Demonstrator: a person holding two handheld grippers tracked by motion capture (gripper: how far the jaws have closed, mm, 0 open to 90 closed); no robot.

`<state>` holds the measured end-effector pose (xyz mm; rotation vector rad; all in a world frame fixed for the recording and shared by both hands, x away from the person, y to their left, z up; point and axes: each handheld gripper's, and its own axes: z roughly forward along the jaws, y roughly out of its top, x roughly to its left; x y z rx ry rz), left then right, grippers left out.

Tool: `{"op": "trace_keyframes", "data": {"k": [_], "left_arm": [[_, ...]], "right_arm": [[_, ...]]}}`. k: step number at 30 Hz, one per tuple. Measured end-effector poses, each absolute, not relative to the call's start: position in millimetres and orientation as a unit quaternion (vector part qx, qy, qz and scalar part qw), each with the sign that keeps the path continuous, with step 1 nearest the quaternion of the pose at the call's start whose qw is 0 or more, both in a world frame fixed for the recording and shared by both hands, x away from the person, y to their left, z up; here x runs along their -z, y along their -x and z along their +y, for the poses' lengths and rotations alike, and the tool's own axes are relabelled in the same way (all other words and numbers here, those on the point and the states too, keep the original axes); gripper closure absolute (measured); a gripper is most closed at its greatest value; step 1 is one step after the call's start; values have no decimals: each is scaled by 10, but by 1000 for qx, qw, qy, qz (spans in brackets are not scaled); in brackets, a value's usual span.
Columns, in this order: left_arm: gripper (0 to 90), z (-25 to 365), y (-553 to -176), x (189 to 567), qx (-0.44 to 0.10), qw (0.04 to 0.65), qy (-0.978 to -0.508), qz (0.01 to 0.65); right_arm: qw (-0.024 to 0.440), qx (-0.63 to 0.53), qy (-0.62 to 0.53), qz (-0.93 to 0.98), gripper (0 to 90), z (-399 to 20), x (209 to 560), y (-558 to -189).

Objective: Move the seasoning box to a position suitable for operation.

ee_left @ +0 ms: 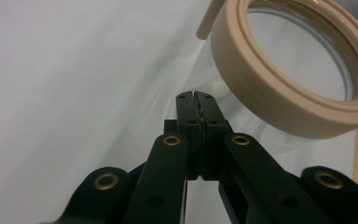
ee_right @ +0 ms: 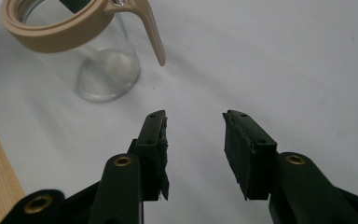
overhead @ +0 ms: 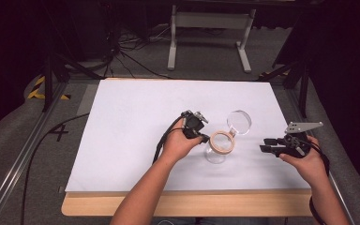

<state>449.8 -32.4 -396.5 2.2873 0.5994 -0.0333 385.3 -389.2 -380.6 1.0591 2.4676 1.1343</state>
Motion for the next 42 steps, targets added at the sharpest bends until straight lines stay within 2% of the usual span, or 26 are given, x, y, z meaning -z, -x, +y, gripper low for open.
{"op": "trace_keyframes", "data": {"k": [21, 29, 33, 42], "left_arm": [[896, -385, -4189, 3905, 36, 360, -911, 198], [894, -333, -4175, 3992, 22, 335, -917, 218], [886, -298, -4170, 4017, 44, 349, -910, 220], [877, -278, -4159, 4042, 47, 353, -907, 224]], "right_arm": [[110, -385, -359, 843, 591, -3867, 3803, -3850], [106, -383, -360, 844, 587, -3855, 3813, -3855], [106, -380, -359, 846, 585, -3849, 3823, -3859], [102, -378, -354, 850, 605, -3804, 3830, -3856]]}}
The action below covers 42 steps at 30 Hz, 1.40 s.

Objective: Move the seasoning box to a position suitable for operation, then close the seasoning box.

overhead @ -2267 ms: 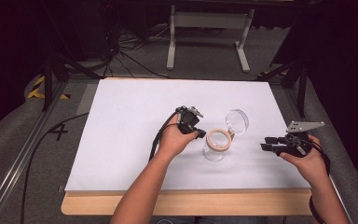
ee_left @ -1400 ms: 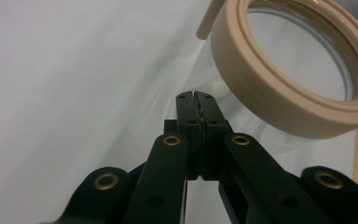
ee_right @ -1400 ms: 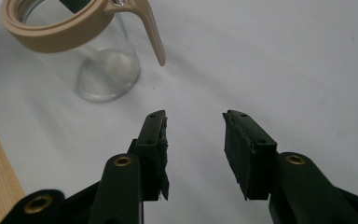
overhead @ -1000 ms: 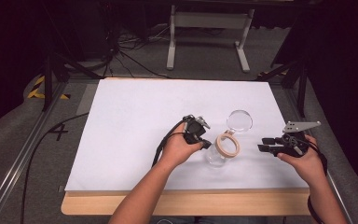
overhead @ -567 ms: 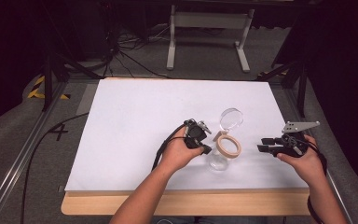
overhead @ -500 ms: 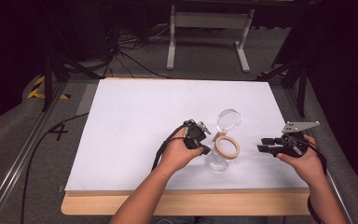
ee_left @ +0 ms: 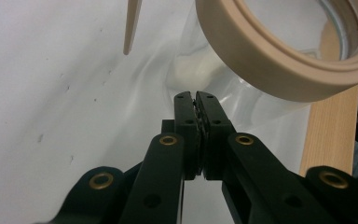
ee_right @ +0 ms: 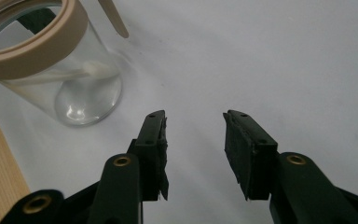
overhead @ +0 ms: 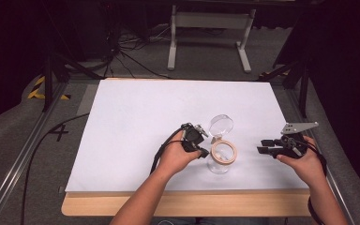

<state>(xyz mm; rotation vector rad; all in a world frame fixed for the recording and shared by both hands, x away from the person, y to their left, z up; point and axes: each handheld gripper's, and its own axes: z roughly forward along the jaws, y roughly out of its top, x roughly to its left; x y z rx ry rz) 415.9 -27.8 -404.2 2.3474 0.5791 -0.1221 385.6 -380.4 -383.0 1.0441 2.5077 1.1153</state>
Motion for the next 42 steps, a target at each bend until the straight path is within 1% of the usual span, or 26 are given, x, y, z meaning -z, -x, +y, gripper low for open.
{"op": "trace_keyframes", "data": {"k": [5, 8, 10, 13, 19, 31, 36, 42], "left_arm": [[873, -212, -4181, 3981, 38, 360, -903, 230], [874, -134, -4199, 3893, 25, 373, -896, 240], [874, -115, -4204, 3869, 23, 380, -893, 242], [875, -58, -4219, 3763, 8, 404, -878, 258], [875, -38, -4287, 3586, -18, 432, -860, 269], [867, -83, -4480, 3325, -33, 479, -829, 286], [856, -148, -4517, 3286, -32, 491, -830, 265], [857, -162, -4456, 3249, -35, 487, -836, 251]], "right_arm": [[81, -394, -327, 855, 789, -3719, 3792, -3825], [70, -408, -309, 856, 854, -3646, 3734, -3790], [65, -424, -293, 854, 871, -3580, 3694, -3763], [62, -435, -278, 854, 877, -3472, 3645, -3719], [60, -448, -255, 855, 885, -3309, 3581, -3662], [53, -466, -243, 849, 894, -3103, 3542, -3602], [47, -482, -245, 840, 896, -3078, 3525, -3588], [48, -492, -245, 834, 897, -3071, 3500, -3577]]}}
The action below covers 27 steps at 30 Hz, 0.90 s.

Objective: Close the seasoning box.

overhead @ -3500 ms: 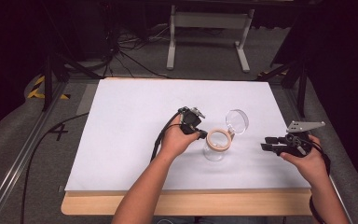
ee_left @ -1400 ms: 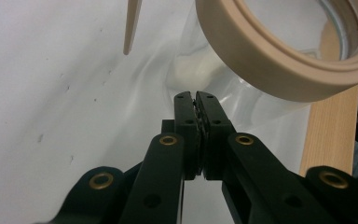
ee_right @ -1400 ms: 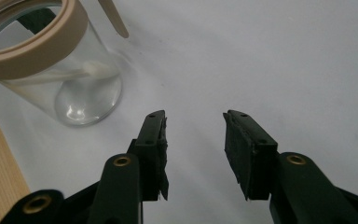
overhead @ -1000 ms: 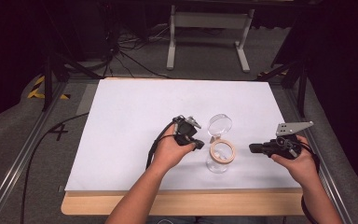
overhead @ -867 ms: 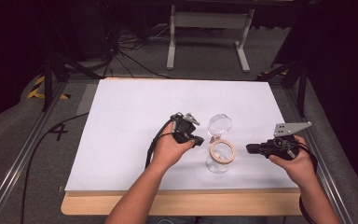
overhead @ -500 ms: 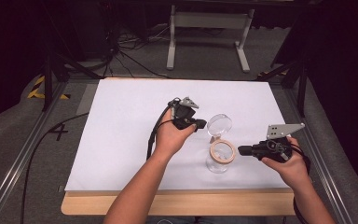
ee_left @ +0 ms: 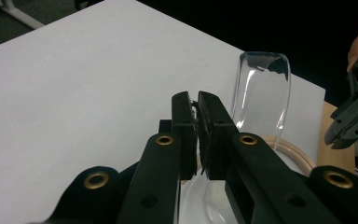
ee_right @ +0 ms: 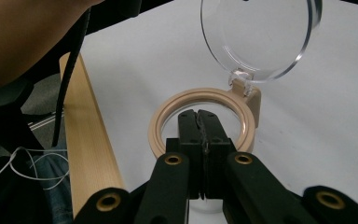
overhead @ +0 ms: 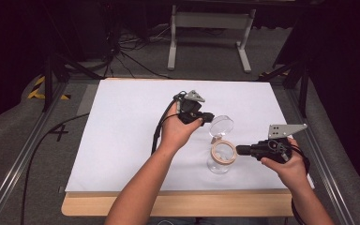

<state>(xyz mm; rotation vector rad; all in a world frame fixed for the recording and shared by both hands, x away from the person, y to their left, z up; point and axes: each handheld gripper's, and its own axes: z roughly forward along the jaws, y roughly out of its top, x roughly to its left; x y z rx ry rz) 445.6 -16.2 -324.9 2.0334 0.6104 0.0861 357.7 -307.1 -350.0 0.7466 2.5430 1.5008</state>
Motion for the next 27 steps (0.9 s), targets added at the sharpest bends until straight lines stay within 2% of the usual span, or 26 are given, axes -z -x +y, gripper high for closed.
{"op": "trace_keyframes", "data": {"k": [12, 27], "left_arm": [[841, -223, -4232, 3233, -41, 460, -863, 207], [826, -73, -4135, 3256, -47, 448, -867, 214]], "right_arm": [[38, -497, -232, 835, 897, -2953, 3492, -3599], [18, -454, -212, 865, 899, -2868, 3507, -3576]]}}
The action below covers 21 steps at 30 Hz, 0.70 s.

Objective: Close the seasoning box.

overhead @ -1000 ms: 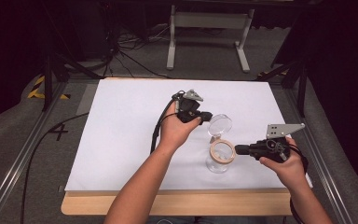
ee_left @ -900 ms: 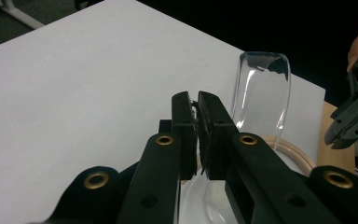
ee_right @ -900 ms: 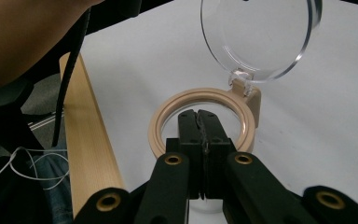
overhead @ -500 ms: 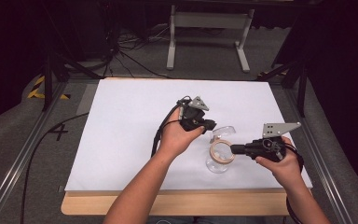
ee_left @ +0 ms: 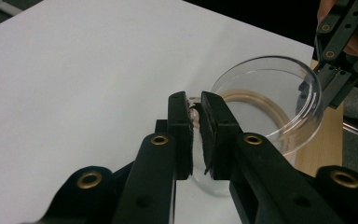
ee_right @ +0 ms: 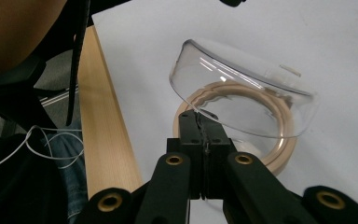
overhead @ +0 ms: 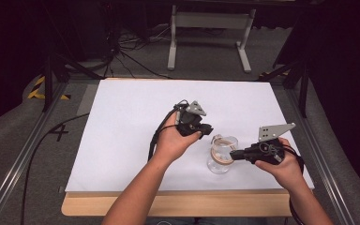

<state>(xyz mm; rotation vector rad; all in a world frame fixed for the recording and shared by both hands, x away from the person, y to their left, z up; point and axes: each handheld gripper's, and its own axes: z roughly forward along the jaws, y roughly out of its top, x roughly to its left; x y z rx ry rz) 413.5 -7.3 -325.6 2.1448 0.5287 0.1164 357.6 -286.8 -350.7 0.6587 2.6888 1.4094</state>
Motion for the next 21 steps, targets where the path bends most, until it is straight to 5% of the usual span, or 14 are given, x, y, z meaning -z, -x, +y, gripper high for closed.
{"op": "trace_keyframes", "data": {"k": [21], "left_arm": [[799, 391, -3998, 3627, -41, 417, -869, 262]], "right_arm": [[-28, -355, -209, 911, 900, -2814, 3572, -3541]]}}
